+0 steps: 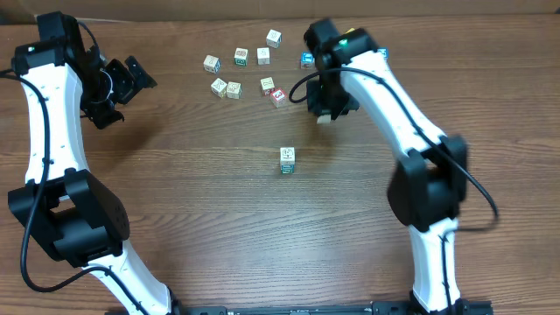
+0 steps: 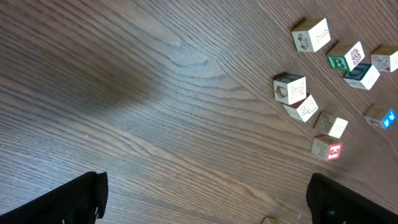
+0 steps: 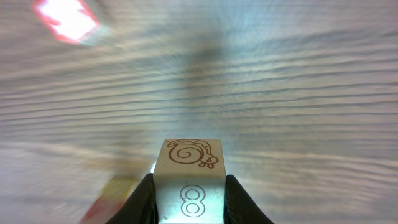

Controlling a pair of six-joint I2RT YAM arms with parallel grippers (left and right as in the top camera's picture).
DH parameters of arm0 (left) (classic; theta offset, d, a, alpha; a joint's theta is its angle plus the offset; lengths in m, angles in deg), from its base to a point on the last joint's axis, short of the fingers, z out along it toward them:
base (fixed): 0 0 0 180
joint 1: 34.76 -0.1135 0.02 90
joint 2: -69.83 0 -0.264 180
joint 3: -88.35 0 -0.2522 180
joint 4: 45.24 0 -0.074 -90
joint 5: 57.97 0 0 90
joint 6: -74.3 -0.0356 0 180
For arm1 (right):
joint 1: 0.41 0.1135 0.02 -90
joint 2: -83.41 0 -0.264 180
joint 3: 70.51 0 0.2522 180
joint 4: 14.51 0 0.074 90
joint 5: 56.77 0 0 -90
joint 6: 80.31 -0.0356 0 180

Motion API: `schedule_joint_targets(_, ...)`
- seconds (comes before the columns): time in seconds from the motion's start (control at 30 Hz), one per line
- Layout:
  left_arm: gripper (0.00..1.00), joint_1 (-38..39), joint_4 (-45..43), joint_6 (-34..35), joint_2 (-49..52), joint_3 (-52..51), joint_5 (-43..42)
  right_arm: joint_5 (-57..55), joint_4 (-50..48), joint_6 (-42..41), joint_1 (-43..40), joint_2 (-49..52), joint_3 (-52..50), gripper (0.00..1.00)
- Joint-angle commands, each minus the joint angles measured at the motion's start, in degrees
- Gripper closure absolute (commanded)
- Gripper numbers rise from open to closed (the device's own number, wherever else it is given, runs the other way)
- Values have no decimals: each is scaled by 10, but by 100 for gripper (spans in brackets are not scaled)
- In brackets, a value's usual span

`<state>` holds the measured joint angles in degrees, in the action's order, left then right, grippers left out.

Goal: Form a tower
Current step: 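Carry the snail 8 block over the centre stack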

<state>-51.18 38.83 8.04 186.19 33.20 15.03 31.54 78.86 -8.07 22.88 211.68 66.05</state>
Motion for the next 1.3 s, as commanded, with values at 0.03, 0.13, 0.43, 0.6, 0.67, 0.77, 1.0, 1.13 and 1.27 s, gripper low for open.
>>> schedule_joint_targets(0.03, 1, 3, -1, -10, -2, 8, -4, 6, 5, -40, 26, -123, 30, 77)
schedule_joint_targets(0.13, 0, 3, -1, -10, -2, 8, -4, 5, 17, -50, 47, -148, 30, 77)
schedule_joint_targets(0.43, 1, 3, -1, -10, -2, 8, -4, 5, 39, -97, 107, -137, -8, 77)
schedule_joint_targets(0.6, 0, 4, -1, -10, -2, 8, -4, 4, 1, -123, 134, -134, -72, 77)
schedule_joint_targets(0.67, 0, 4, -1, -10, -2, 8, -4, 3, -13, -127, 139, -134, -95, 77)
schedule_joint_targets(0.77, 1, 4, -1, -10, -2, 8, -4, 0, -35, -127, 147, -134, -127, 77)
schedule_joint_targets(1.0, 0, 3, -1, -10, -2, 8, -4, -3, -61, -141, 150, -134, -174, 76)
schedule_joint_targets(1.13, 1, 3, -1, -10, -2, 8, -4, -3, -59, -153, 150, -134, -175, 76)
schedule_joint_targets(1.27, 0, 3, -1, -10, -2, 8, -4, -3, -59, -158, 150, -134, -175, 76)
